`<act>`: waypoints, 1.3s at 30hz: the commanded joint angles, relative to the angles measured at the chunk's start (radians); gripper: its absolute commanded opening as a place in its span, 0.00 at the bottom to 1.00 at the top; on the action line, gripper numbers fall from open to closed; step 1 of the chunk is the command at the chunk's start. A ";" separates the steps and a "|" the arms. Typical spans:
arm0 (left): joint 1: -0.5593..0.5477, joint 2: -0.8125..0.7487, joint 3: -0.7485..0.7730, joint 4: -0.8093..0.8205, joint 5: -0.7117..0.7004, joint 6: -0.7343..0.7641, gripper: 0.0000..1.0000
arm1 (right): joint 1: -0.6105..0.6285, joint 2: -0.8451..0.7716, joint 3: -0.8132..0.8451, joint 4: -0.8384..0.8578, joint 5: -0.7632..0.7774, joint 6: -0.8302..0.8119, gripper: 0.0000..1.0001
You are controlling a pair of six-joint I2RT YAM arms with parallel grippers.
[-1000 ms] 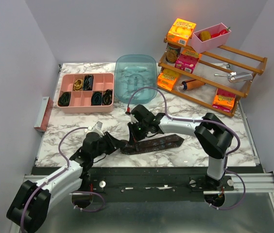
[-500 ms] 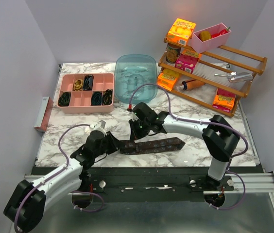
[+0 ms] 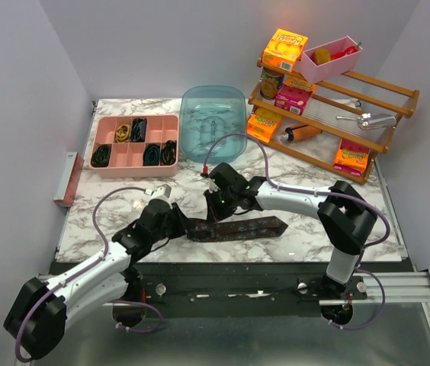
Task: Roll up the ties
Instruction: Roll the tie at the center of the board.
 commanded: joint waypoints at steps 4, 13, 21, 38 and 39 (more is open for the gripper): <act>-0.063 0.069 0.129 -0.122 -0.140 0.089 0.00 | 0.020 0.060 0.013 -0.014 -0.033 -0.014 0.01; -0.169 0.184 0.273 -0.185 -0.214 0.132 0.00 | 0.020 0.076 0.015 0.017 -0.036 0.014 0.01; -0.258 0.278 0.378 -0.235 -0.298 0.136 0.00 | 0.020 0.076 -0.031 0.122 -0.078 0.092 0.00; -0.391 0.391 0.476 -0.350 -0.401 0.132 0.00 | 0.022 0.096 -0.071 0.237 -0.141 0.170 0.00; -0.396 0.394 0.471 -0.352 -0.403 0.129 0.00 | 0.020 0.096 -0.073 0.233 -0.141 0.169 0.00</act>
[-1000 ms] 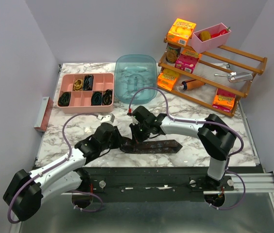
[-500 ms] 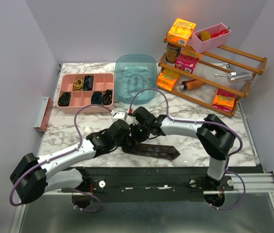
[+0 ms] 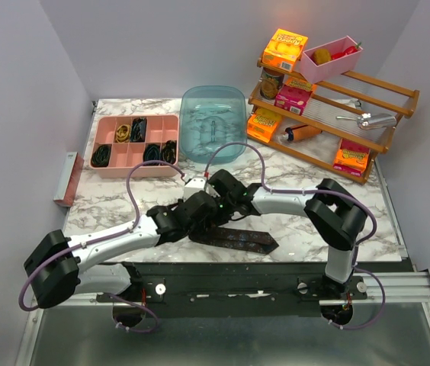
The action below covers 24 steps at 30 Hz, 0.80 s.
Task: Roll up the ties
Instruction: Roll the tie at the center of the board.
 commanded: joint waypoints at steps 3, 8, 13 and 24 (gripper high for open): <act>-0.061 0.025 0.010 0.021 -0.005 -0.034 0.00 | 0.015 0.012 -0.009 0.052 -0.037 0.017 0.00; -0.078 0.031 -0.005 -0.009 -0.025 -0.044 0.00 | 0.014 -0.039 -0.024 0.027 0.000 -0.008 0.01; -0.095 0.036 -0.011 -0.036 -0.050 -0.043 0.00 | 0.012 -0.083 -0.009 -0.052 0.034 -0.043 0.00; -0.095 0.045 0.004 -0.045 -0.073 -0.018 0.00 | 0.014 -0.165 -0.091 -0.216 0.080 -0.158 0.00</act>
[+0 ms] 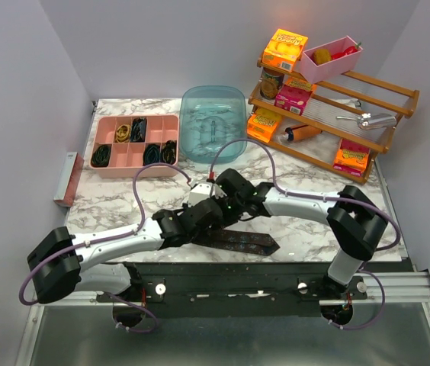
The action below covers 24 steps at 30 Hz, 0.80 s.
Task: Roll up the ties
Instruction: Roll the tie at the center of the board.
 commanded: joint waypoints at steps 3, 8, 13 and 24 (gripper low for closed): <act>-0.009 0.024 0.005 -0.024 -0.007 0.021 0.00 | 0.012 -0.016 -0.088 -0.101 -0.006 -0.049 0.00; -0.009 0.024 0.002 -0.024 -0.005 0.030 0.00 | 0.015 -0.001 -0.110 -0.099 -0.043 -0.048 0.01; -0.009 0.010 0.008 -0.033 -0.007 0.056 0.00 | 0.016 0.025 -0.102 -0.118 -0.031 -0.052 0.00; -0.011 -0.019 0.017 -0.050 0.035 0.145 0.00 | 0.002 0.105 -0.031 -0.231 0.124 -0.057 0.00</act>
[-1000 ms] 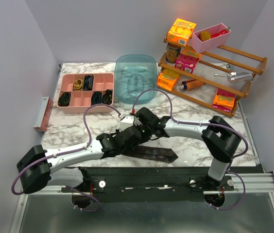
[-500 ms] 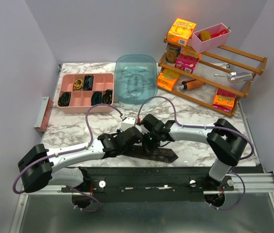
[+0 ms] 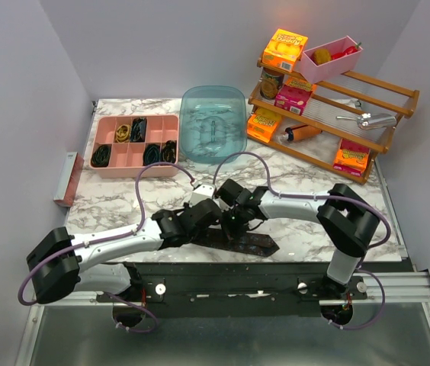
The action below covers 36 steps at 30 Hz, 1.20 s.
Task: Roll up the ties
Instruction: Roll the tie at the center of the board.
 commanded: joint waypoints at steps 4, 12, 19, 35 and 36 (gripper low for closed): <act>-0.005 -0.035 0.014 -0.056 0.030 0.064 0.00 | -0.022 0.061 0.016 -0.093 0.165 -0.038 0.00; -0.005 -0.095 0.004 -0.060 0.038 0.096 0.00 | -0.039 0.071 0.034 -0.107 0.188 -0.061 0.00; -0.005 -0.095 0.003 -0.030 0.084 0.125 0.00 | -0.037 0.063 0.048 -0.108 0.166 -0.070 0.00; -0.026 0.159 0.126 -0.099 0.001 -0.065 0.00 | -0.037 -0.035 0.057 -0.059 0.022 -0.066 0.00; -0.029 0.167 0.135 -0.093 0.001 -0.071 0.00 | -0.039 -0.041 0.055 -0.058 0.016 -0.064 0.01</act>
